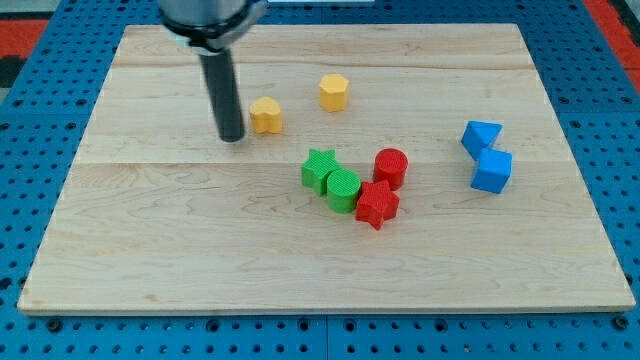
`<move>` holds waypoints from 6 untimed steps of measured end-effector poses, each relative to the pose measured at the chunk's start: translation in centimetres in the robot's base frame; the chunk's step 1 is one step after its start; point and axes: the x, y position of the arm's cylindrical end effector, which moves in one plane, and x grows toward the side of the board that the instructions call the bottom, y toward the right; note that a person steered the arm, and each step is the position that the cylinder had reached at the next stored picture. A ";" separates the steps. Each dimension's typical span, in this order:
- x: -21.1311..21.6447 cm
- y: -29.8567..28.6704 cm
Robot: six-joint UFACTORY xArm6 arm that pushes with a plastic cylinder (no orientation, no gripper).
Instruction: Push the yellow heart towards upside of the red circle
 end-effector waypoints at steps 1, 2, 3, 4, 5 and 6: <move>-1.6 1.5; -3.1 5.6; -3.1 9.3; -1.8 11.7; -1.4 12.3; 0.2 16.6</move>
